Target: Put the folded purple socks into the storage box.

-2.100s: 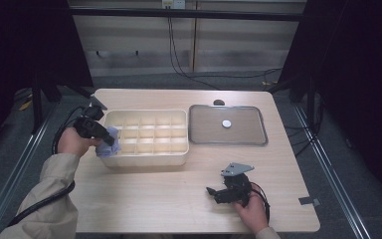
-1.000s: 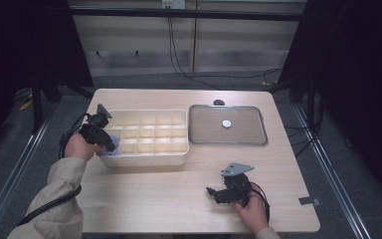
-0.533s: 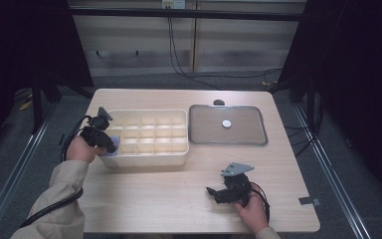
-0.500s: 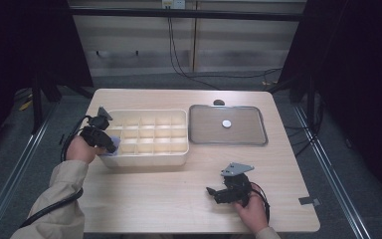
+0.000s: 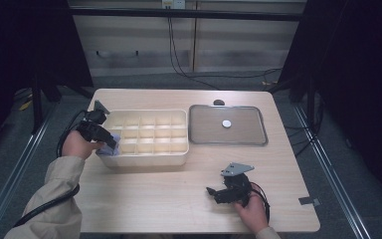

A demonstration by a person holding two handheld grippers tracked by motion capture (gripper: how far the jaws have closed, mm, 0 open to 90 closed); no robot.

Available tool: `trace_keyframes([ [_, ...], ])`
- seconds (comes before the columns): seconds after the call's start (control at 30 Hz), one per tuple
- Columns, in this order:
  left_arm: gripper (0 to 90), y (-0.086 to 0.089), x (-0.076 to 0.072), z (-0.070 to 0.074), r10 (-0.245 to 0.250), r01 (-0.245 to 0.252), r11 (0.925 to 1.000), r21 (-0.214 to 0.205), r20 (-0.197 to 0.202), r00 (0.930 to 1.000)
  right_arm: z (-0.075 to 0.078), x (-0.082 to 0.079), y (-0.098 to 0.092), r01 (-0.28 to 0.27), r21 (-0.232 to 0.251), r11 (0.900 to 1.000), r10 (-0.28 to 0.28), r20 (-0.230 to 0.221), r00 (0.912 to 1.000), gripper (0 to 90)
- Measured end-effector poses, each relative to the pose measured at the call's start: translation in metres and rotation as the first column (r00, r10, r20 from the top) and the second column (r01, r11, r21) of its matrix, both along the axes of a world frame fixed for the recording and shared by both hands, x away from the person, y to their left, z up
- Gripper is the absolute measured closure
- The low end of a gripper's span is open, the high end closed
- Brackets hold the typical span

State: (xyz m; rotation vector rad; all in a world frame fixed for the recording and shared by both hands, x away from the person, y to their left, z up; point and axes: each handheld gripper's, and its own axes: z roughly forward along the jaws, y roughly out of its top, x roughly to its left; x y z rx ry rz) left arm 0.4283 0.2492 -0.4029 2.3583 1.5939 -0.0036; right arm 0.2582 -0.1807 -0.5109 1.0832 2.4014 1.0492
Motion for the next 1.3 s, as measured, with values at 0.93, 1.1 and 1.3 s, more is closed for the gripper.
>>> trace_keyframes([
  [0.93, 60.6, 0.003, 0.005, 0.034, -0.014, 0.014, 0.9998, 0.011, -0.027, 0.9995, 0.000, 0.000, 0.000, -0.001, 0.001, 1.0000, 0.001, 0.003, 1.0000, 16.1],
  [1.1, 61.6, 0.003, 0.007, 0.038, -0.013, 0.014, 0.9998, 0.014, -0.025, 0.9996, 0.000, 0.000, 0.000, 0.001, 0.002, 1.0000, -0.001, 0.000, 1.0000, 16.1],
  [1.3, 63.4, 0.003, 0.008, 0.043, -0.020, 0.020, 0.9997, 0.013, -0.028, 0.9994, 0.000, 0.000, 0.000, 0.000, 0.002, 1.0000, 0.000, 0.002, 1.0000, 16.2],
])
